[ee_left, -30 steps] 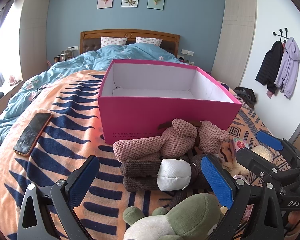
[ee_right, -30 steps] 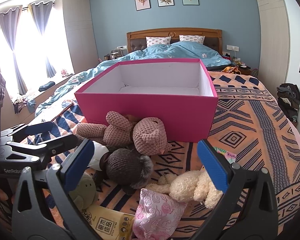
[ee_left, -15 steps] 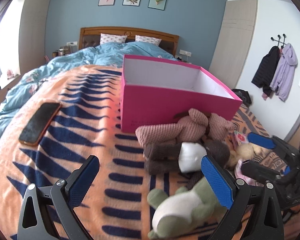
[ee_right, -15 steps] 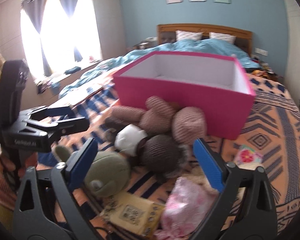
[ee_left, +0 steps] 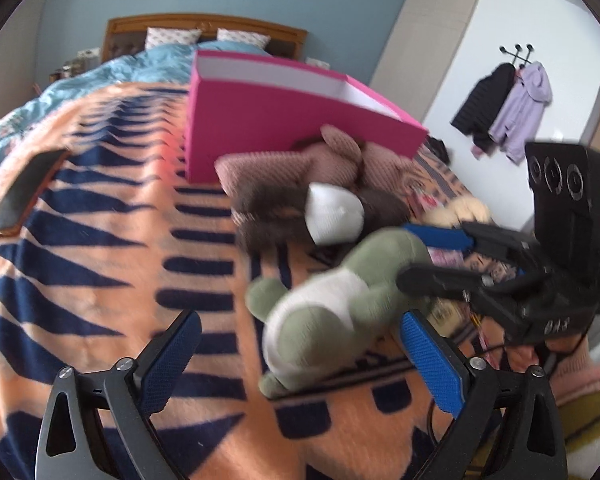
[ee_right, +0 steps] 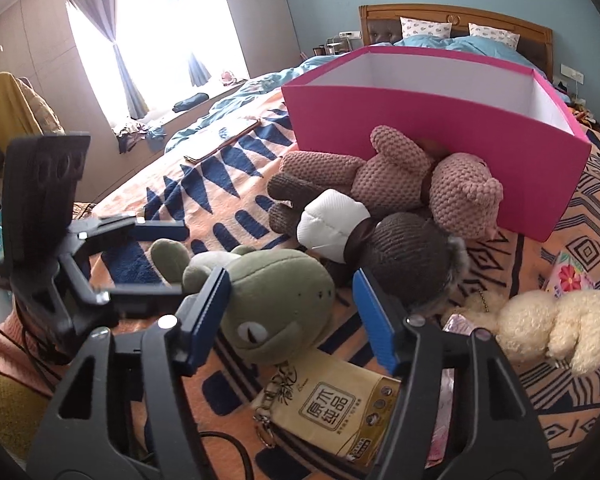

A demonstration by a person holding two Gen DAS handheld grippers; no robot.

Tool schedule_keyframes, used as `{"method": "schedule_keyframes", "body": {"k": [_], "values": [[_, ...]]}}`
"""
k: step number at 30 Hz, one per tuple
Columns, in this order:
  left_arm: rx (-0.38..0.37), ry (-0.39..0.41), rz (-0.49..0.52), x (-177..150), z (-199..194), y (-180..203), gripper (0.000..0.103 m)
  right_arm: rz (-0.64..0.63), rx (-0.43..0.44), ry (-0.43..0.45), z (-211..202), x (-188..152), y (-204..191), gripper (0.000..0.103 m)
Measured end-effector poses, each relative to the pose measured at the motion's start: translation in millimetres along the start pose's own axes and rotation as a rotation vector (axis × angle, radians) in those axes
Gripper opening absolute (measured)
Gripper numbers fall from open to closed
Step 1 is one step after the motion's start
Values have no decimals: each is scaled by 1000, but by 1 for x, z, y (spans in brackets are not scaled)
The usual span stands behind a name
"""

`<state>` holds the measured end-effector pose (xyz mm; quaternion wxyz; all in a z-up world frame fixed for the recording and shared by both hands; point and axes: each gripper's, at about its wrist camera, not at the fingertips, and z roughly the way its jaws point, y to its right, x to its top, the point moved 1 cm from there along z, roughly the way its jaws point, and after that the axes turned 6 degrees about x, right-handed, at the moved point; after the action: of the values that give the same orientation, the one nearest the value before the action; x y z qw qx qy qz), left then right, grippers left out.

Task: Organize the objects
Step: 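Close both grippers together on the green plush toy, then lift the green plush with both grippers over the magenta box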

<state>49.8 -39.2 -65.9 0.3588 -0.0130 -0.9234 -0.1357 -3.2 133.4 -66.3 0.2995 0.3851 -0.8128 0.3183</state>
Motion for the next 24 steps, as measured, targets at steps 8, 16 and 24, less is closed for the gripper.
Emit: {"method": "schedule_keyframes", "body": {"k": [8, 16, 24], "values": [[-80, -75, -40, -12, 16, 0, 61, 10, 65, -27, 4, 0, 2, 57], [-70, -7, 19, 5, -9, 9, 61, -42, 63, 32, -16, 13, -9, 56], [-22, 107, 137, 64, -36, 18, 61, -138, 41, 143, -39, 54, -15, 56]]}}
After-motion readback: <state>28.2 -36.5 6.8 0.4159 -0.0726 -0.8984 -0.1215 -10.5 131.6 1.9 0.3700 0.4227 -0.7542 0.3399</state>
